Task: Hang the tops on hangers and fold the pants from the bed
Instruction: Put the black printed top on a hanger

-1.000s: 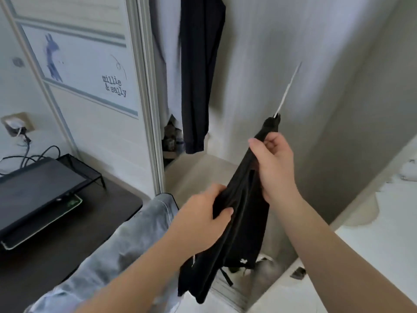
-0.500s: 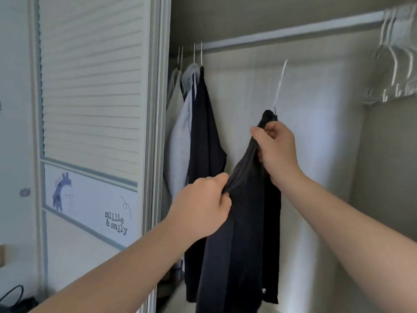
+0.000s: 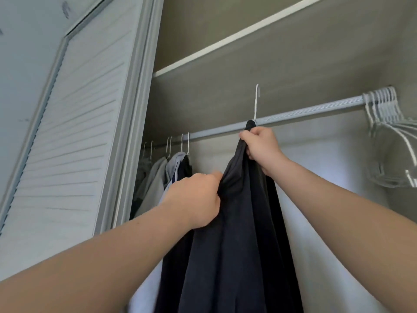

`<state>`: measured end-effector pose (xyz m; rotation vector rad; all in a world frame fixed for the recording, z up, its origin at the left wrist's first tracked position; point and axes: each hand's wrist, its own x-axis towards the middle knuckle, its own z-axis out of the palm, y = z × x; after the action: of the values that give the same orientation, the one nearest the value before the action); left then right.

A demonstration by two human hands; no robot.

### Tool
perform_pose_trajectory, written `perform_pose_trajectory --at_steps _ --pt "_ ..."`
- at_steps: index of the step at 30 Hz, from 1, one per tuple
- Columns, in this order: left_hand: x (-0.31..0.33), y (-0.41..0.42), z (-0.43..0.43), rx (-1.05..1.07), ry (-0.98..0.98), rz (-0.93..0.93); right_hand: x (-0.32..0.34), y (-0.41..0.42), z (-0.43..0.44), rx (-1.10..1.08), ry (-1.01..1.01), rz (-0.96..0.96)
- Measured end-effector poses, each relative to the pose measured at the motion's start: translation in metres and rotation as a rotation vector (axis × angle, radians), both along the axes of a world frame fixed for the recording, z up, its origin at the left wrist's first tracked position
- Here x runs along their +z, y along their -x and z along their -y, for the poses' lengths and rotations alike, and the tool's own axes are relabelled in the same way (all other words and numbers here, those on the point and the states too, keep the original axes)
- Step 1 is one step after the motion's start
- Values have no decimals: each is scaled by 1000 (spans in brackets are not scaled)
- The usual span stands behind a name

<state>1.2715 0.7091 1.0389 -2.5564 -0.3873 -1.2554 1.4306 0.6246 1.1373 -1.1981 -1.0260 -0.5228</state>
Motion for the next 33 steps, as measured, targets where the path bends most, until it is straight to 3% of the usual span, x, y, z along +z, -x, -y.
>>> perform_pose_trajectory --at_steps 9,15,21,33 --pt "27 -58 -13 75 27 -107 11 -75 -25 16 137 -189" --pt "15 -74 -32 159 -5 -165 -11 -78 -37 26 229 -152" --pt "13 -76 -46 166 10 -198 -6 -59 -42 -44 538 -103" --pt "11 -36 -92 284 44 -191 -1 -43 -136 191 619 -48"
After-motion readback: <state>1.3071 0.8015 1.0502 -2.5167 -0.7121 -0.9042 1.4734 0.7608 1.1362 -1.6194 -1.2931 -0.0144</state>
